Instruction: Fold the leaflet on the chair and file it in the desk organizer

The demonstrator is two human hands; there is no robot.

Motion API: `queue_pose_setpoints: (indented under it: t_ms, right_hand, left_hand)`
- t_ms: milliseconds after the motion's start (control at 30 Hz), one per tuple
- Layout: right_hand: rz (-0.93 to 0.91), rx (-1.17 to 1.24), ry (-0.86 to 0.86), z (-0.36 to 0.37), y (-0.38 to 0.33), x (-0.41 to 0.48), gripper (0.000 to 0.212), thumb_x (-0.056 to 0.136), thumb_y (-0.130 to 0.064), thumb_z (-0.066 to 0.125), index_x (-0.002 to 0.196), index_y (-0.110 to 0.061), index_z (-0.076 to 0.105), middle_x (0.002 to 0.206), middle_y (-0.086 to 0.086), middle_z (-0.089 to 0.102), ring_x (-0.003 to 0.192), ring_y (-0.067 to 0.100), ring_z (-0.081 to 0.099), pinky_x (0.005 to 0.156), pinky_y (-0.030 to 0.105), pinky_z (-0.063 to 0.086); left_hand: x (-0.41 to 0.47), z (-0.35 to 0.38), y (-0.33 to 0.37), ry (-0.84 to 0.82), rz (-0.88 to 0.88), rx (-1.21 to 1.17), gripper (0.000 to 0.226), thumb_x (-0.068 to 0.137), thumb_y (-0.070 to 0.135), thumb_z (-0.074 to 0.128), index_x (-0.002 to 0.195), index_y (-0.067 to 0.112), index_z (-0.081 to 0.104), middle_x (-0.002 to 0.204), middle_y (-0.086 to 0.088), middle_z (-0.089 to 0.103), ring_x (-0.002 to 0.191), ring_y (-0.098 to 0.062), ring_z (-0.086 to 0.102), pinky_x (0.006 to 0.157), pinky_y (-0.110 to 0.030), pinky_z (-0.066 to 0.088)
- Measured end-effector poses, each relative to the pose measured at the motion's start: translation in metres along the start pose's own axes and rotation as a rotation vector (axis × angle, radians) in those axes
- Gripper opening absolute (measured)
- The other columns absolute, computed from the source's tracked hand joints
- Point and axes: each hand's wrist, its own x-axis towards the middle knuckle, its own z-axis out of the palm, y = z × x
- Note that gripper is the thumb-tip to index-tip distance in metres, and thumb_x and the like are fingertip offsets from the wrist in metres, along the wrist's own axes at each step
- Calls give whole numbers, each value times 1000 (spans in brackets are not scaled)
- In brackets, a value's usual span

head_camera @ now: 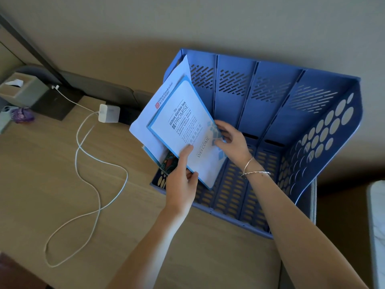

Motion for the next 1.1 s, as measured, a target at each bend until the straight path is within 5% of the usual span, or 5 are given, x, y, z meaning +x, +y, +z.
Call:
queue_pose_setpoints:
  t_ms: [367,500,667,833,1100]
  right_hand:
    - [-28,-84,-56,-1,-4,-2,72,73,4,80,137,-9,51,133,11,59,122,24,56,106,40,47]
    - [-20,-106,-41,-1,-8,-2,72,74,3,79,138,-10,51,135,9,59,123,22,56,107,41,47]
    - [-27,-85,22,-3,-16,-13,68,78,2,76,139,-13,50,131,-3,58,120,14,55,101,14,43]
    - [-38,-70,185,-6,-33,-44,47,84,1,68,126,-18,60,107,-27,59,95,-21,56,77,-3,40]
    - [-135,-130,411,1,-78,-143,34,88,-1,62,116,-19,65,111,-2,65,97,-5,62,81,3,44]
  left_hand:
    - [0,1,0,14,-1,8,74,86,-6,61,139,39,37,53,10,43,50,-10,49,56,-19,44]
    - [-2,0,3,13,25,-13,73,86,-7,61,141,35,37,89,-7,69,74,-23,63,69,-29,53]
    - [-6,-8,13,-18,68,-76,68,88,-5,61,143,28,40,130,20,54,95,-17,64,89,-36,56]
    - [-21,-28,21,-32,106,37,60,94,10,59,147,29,37,97,-14,60,74,-9,54,76,-33,52]
    - [-65,-75,41,40,339,283,51,91,19,65,139,12,49,131,-14,59,125,-36,52,96,-48,47]
